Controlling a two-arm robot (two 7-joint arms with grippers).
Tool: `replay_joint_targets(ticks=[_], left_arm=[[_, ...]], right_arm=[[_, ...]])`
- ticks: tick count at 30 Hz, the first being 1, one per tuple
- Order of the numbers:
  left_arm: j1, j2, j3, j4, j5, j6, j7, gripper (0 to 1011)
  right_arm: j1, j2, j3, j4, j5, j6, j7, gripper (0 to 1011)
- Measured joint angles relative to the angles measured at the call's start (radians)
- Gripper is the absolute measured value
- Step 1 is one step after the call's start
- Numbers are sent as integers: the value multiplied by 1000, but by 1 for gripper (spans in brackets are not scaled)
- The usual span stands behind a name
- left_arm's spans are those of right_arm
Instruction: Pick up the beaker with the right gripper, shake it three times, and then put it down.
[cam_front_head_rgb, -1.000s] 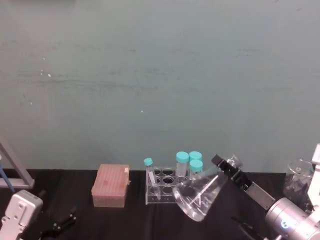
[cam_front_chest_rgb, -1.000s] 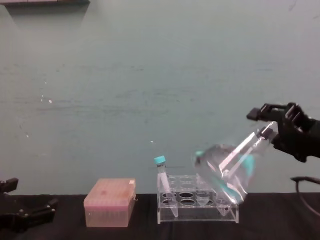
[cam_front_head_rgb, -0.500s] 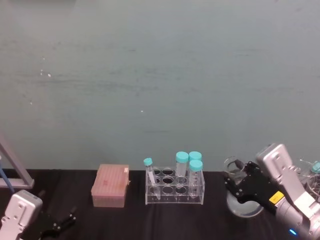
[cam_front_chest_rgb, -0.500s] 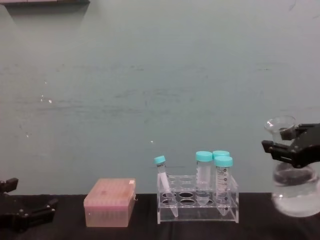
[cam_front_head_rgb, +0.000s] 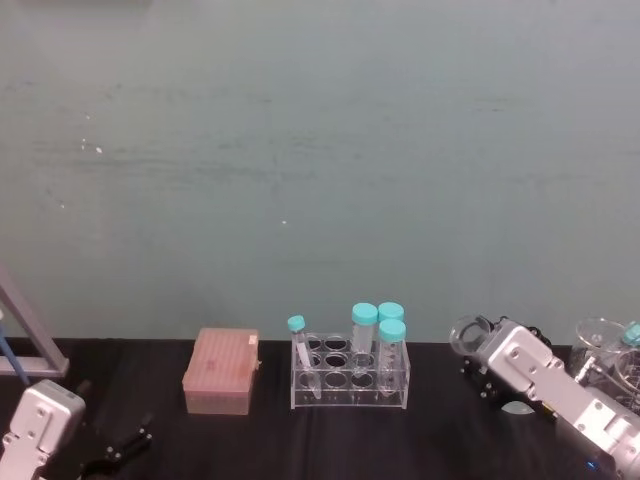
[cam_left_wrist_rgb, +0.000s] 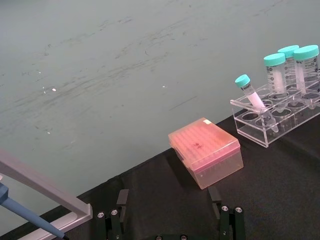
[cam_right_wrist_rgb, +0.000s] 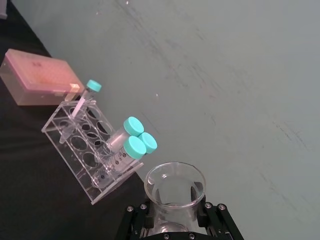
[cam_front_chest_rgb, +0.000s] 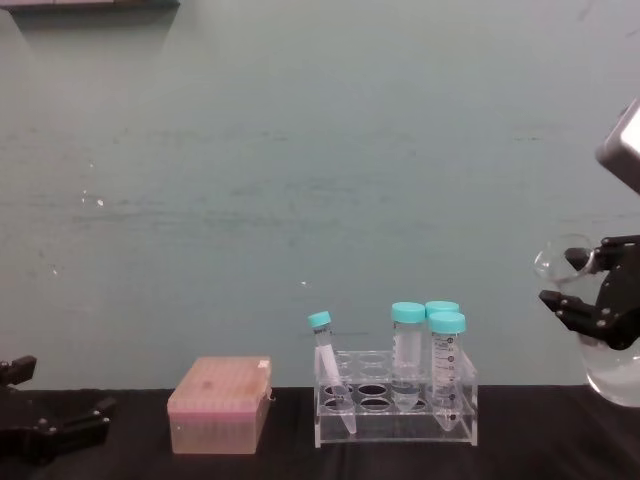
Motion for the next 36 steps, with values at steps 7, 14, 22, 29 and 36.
replay_joint_targets(ticks=[7,14,22,29,36], left_arm=[[0,0,0,0,0,0,0,1000],[0,0,0,0,0,0,0,1000],[0,0,0,0,0,0,0,1000],[0,0,0,0,0,0,0,1000],[0,0,0,0,0,0,0,1000]], right_arm=[[-25,-76,96,8,175,34,71,457],[-59,-201,233,19,459,136,152,457],[-83,-282,300,19,649,246,154,457],[-87,-275,287,11,663,252,140,457],[-86,-243,250,-1,624,219,119,457]])
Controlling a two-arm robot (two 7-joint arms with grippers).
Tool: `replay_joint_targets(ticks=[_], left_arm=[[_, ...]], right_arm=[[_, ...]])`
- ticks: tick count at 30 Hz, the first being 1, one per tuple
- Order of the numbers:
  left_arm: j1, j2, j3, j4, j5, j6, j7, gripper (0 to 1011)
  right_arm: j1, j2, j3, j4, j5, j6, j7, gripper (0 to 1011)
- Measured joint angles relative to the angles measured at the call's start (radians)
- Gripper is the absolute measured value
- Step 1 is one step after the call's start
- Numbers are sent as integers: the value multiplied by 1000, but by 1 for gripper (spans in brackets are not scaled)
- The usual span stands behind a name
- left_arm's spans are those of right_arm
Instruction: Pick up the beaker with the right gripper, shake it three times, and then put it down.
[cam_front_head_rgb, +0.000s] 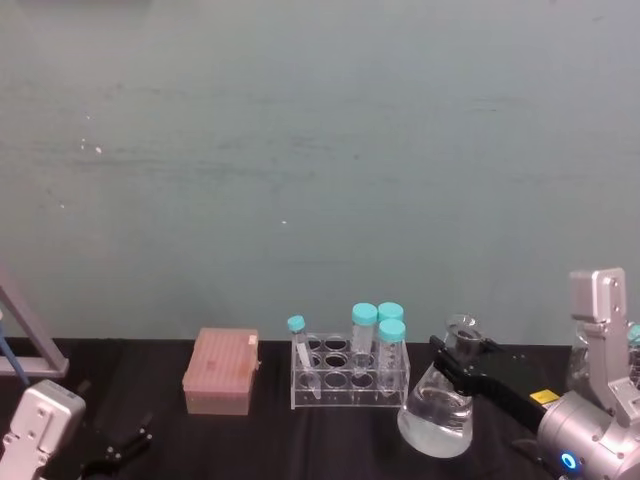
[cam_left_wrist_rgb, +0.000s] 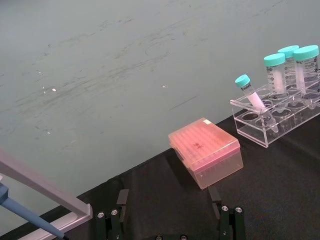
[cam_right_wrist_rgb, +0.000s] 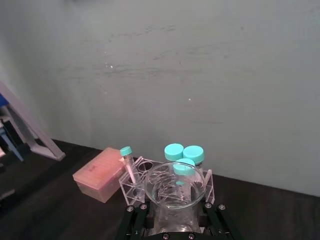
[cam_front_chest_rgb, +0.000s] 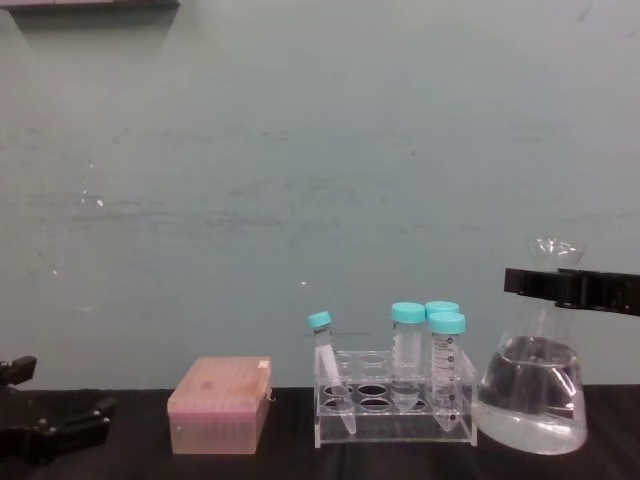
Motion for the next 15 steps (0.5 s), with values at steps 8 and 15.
replay_joint_targets(ticks=[8,15], left_arm=[[0,0,0,0,0,0,0,1000],[0,0,0,0,0,0,0,1000]], right_arm=[[1,25,-26,-8,-12,-20,-17,457],[-1,38,-43,-13,-21,-30,-29,457]])
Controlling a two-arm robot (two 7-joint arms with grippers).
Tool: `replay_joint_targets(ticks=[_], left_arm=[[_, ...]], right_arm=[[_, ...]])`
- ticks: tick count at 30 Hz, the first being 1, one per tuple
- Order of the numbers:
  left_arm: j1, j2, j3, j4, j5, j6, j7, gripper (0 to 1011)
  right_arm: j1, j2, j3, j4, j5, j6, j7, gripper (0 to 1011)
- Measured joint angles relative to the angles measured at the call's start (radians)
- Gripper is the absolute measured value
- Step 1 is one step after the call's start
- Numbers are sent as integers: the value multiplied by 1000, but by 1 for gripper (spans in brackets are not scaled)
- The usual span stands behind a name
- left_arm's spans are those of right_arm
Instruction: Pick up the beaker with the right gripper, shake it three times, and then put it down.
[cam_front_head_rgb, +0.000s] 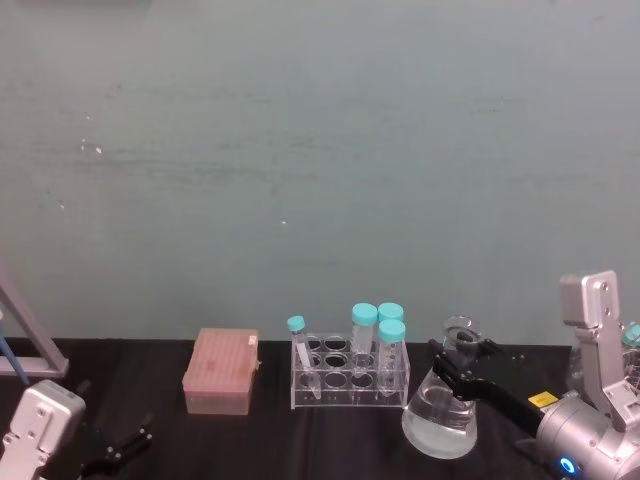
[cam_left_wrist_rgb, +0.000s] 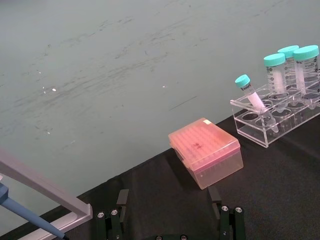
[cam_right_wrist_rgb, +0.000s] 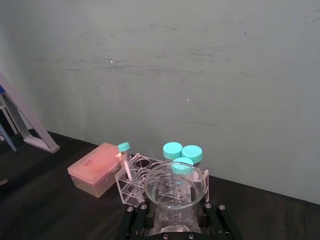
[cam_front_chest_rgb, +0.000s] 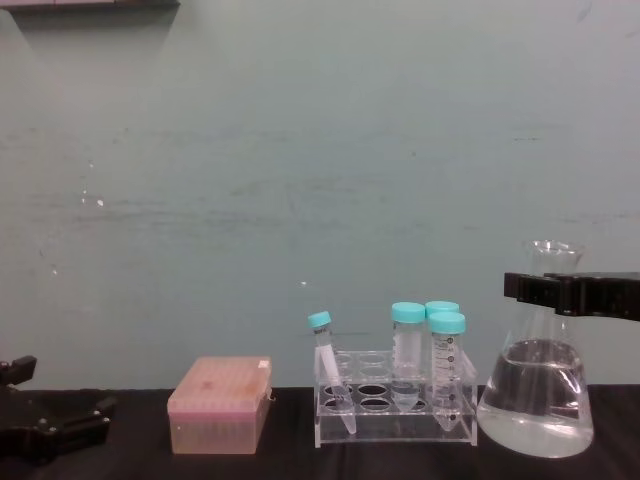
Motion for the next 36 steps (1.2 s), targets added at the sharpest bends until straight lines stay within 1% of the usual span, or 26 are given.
replay_joint_targets(ticks=[36], left_arm=[[0,0,0,0,0,0,0,1000]], right_arm=[[2,-1,2,2,-1,1,4,457]])
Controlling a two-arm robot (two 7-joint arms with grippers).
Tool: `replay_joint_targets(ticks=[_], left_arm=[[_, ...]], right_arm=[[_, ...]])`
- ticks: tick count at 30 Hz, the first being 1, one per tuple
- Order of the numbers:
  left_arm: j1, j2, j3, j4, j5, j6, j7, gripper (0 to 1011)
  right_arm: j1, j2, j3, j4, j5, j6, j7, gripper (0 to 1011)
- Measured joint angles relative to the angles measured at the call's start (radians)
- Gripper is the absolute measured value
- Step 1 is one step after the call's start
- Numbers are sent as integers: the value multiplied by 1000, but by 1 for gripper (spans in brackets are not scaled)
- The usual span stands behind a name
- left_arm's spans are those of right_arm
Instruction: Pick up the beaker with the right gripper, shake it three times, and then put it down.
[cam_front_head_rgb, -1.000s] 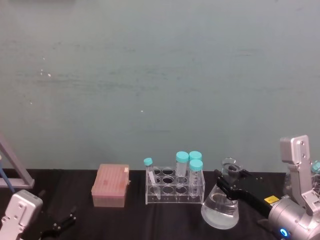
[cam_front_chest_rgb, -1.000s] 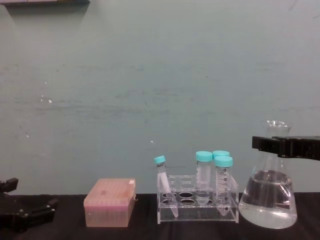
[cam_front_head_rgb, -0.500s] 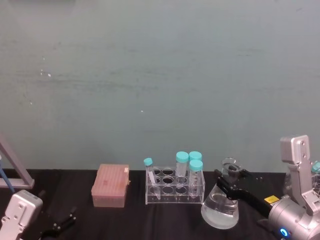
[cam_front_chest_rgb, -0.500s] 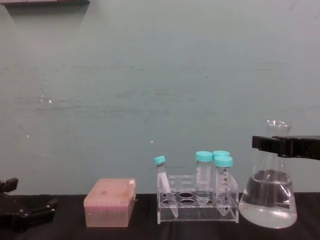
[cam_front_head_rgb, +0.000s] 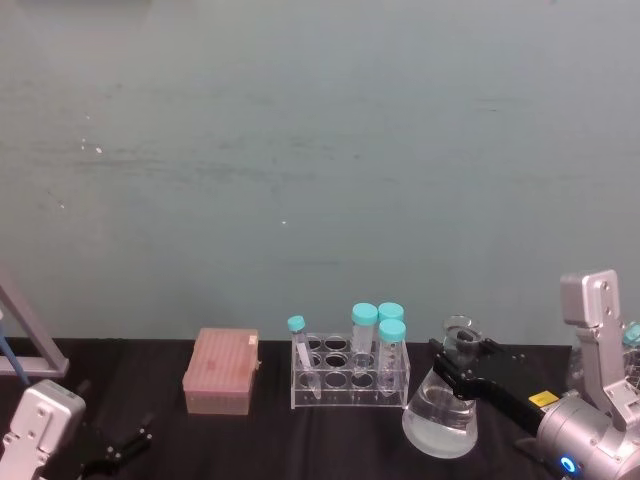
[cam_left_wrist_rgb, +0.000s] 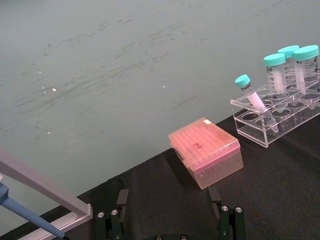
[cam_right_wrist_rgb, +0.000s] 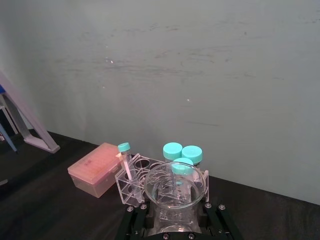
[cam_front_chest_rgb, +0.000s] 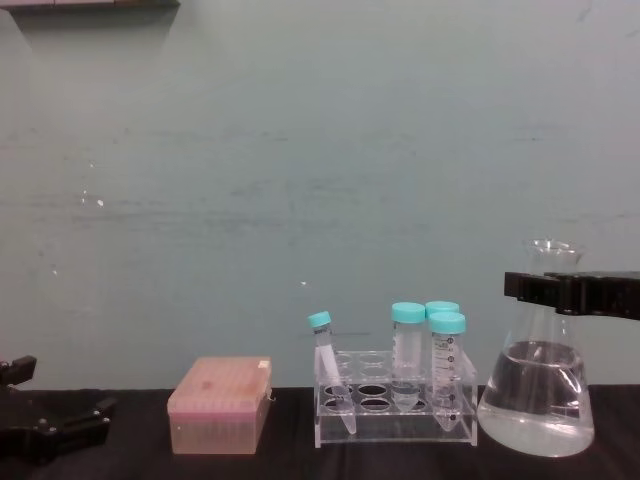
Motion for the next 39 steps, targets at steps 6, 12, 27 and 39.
replay_joint_targets(ticks=[6,12,27,39], left_arm=[[0,0,0,0,0,0,0,1000],[0,0,0,0,0,0,0,1000],[0,0,0,0,0,0,0,1000],[0,0,0,0,0,0,0,1000]], right_arm=[[0,0,0,0,0,0,0,457],[3,0,-9,2,-5,-13,-8,457],[2,-10,12,12,0,8,-42,457],[-17,23,31,49,36,-72,21,457]])
